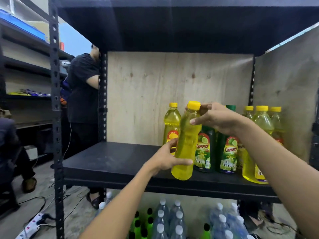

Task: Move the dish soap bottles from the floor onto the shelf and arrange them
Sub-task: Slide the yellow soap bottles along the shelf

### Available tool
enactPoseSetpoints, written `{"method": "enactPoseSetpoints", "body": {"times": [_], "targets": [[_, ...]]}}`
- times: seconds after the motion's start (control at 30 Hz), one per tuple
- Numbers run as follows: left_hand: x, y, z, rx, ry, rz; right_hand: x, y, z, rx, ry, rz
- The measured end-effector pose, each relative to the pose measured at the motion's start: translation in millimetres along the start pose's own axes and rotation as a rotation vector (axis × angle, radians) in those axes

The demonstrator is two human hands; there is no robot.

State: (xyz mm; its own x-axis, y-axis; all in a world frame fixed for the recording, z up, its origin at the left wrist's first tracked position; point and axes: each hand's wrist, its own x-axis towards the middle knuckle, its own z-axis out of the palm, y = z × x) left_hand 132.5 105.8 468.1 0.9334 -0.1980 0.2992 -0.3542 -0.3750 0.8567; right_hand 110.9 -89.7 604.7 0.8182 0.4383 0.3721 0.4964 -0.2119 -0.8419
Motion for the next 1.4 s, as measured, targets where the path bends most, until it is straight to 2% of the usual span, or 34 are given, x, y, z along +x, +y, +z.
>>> {"method": "enactPoseSetpoints", "body": {"times": [0.07,0.13,0.2,0.33,0.4,0.47,0.57,0.67,0.83,1.0,1.27,1.4], "targets": [[-0.6,-3.4,-1.6,0.004,-0.040,0.017,-10.3,-3.1,1.0,0.112,-0.159,-0.029],[-2.7,-6.3,2.0,0.031,0.037,0.049,-13.7,-4.8,7.6,0.147,-0.186,-0.040],[-8.3,-10.2,7.8,0.079,0.223,0.058,-13.7,-4.7,25.4,0.109,-0.088,-0.029],[-22.4,-15.4,17.6,0.178,0.581,0.086,-7.0,-4.3,76.7,-0.343,0.268,-0.057],[-24.3,-13.2,10.1,0.195,0.701,0.071,1.5,-13.4,90.2,-0.389,0.275,-0.092],[-21.5,-11.0,-11.6,0.240,0.804,0.076,20.3,-26.4,100.2,-0.328,0.238,-0.114],[-7.7,-14.2,-61.5,0.303,0.914,0.122,70.3,-44.1,122.9,-0.223,0.277,-0.108],[19.8,-31.9,-116.0,0.313,1.008,0.064,131.2,-49.6,159.2,-0.252,0.290,-0.145],[76.9,-81.0,-189.6,0.279,1.103,-0.122,229.0,-23.6,218.9,-0.306,0.310,-0.217],[125.2,-123.6,-229.2,0.248,1.097,-0.215,297.9,5.3,254.2,-0.345,0.287,-0.189],[156.2,-153.9,-249.9,0.164,1.039,-0.308,345.5,27.3,272.9,-0.409,0.259,-0.129],[155.7,-164.0,-248.4,0.209,0.997,-0.356,354.4,42.4,273.5,-0.427,0.240,-0.087]]}}
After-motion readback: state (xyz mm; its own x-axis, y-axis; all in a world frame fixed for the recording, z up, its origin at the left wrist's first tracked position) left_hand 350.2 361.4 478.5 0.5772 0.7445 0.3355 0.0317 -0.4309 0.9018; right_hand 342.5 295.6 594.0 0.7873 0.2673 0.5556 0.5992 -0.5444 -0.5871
